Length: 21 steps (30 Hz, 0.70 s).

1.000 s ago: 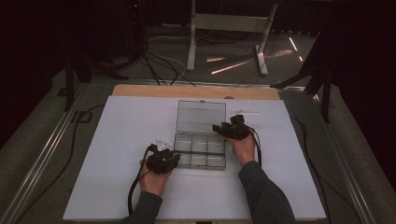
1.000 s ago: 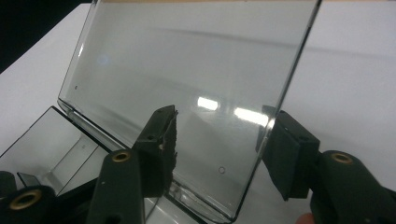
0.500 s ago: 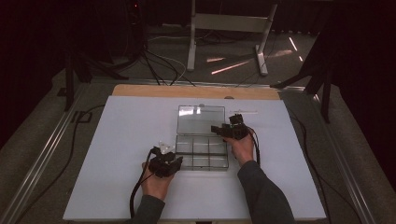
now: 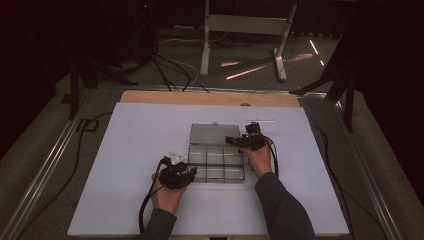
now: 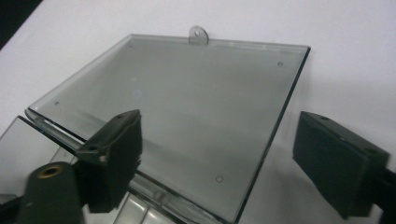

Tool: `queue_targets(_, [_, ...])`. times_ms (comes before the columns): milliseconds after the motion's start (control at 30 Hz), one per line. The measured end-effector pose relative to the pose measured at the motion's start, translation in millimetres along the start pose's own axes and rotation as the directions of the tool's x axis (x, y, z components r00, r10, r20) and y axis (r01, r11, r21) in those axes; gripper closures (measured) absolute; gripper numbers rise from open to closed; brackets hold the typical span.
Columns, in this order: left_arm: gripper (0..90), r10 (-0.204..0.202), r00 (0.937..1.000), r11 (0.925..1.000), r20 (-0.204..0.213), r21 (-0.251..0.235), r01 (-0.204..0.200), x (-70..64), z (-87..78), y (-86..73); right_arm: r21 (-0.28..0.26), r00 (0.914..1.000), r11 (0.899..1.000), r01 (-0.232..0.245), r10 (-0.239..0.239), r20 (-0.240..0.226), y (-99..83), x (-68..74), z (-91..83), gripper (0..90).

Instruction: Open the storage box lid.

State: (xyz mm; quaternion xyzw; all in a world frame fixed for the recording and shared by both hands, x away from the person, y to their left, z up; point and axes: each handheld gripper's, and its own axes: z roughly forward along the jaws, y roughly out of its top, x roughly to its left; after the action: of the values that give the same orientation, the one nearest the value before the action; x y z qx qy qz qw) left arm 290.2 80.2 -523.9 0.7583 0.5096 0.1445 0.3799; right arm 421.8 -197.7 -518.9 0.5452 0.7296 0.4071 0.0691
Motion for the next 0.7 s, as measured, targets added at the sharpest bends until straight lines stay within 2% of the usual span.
queue_targets(100, [52.6,-0.010,0.9999,0.9998,-0.010,-0.014,0.010,3.1,-2.2,0.7,-0.020,0.9998,1.000,0.019,-0.019,0.004,0.7,1.0,-2.9,11.7])
queue_targets(267, [49.6,-0.015,0.9996,0.9982,0.026,-0.057,0.017,8.8,-7.2,2.9,-0.037,0.9989,0.998,0.046,-0.046,-0.004,2.1,2.9,-8.5,6.3])
queue_targets(300, [47.6,-0.013,0.9997,0.9978,0.019,-0.065,0.014,9.2,-8.4,3.7,-0.039,0.9986,0.998,0.052,-0.052,-0.006,2.4,3.6,-9.5,5.2])
queue_targets(400, [36.3,0.006,1.0000,0.9965,-0.005,-0.083,-0.006,10.3,-12.8,6.8,-0.051,0.9970,0.996,0.077,-0.077,-0.005,2.9,5.9,-12.6,3.5])
queue_targets(700, [17.9,0.024,0.9997,0.9853,-0.010,-0.169,-0.025,20.4,-31.3,15.4,-0.070,0.9922,0.990,0.124,-0.125,-0.009,3.3,11.7,-21.9,1.4])
